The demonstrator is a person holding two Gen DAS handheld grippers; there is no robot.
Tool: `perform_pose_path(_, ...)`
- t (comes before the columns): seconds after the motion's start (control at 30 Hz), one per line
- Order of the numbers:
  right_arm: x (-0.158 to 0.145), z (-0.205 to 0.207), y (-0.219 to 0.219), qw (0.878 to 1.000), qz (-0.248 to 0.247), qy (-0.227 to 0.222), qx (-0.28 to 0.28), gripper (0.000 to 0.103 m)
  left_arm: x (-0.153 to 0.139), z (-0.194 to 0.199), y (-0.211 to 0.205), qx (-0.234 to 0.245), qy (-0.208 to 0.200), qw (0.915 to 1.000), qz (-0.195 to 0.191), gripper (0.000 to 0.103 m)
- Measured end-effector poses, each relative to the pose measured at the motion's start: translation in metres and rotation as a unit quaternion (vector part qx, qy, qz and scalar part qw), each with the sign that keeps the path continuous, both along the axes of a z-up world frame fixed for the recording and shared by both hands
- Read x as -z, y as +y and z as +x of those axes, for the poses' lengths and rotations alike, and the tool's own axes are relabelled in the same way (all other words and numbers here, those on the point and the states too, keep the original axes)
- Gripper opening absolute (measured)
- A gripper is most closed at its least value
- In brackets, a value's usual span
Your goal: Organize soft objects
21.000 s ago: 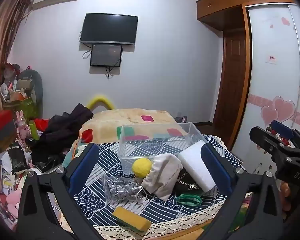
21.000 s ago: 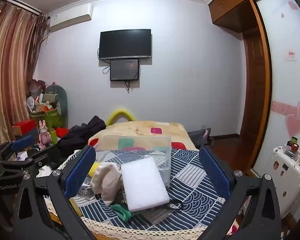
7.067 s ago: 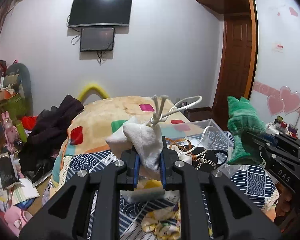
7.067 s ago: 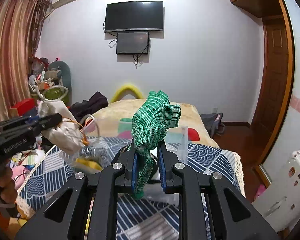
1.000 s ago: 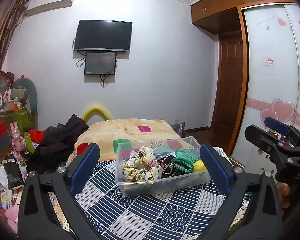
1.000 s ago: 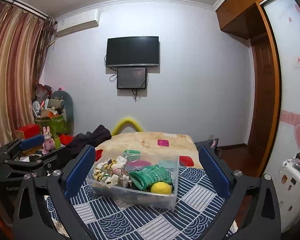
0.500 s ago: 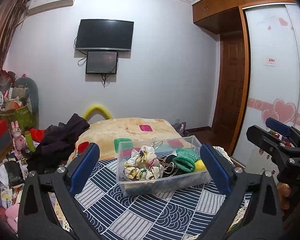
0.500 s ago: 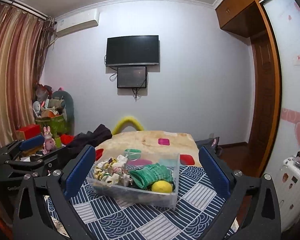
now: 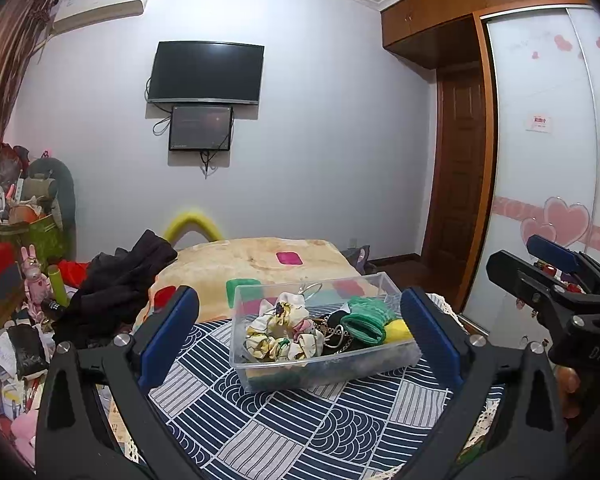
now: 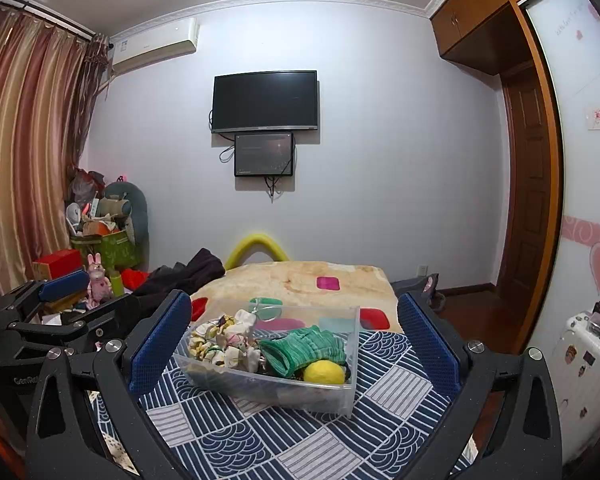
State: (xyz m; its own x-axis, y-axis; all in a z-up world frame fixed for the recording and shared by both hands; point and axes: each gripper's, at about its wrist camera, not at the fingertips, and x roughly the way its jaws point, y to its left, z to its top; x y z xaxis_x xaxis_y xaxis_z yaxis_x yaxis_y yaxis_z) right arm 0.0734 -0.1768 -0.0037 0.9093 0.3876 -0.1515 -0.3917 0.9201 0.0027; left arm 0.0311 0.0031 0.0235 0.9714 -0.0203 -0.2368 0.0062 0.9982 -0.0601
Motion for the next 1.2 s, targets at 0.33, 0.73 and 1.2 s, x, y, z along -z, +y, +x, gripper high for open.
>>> perform_pose_path(0.33, 0.0001, 0.0002, 0.0000, 1.000, 0.000, 0.000, -0.001, 0.103, -0.0009, -0.0016, 0.0001, 0.002, -0.001, 1.0000, -0.003, 0.102)
perform_pose_path(0.73, -0.0002, -0.0006, 0.0001, 1.000, 0.000, 0.000, 0.001, 0.103, -0.0018, -0.0033, -0.0013, 0.003, -0.004, 1.0000, -0.002, 0.102)
perform_pose_path(1.2, -0.0005, -0.0012, 0.0000, 1.000, 0.001, 0.001, 0.000, 0.103, -0.0029, -0.0045, -0.0024, 0.006, -0.004, 1.0000, -0.002, 0.102)
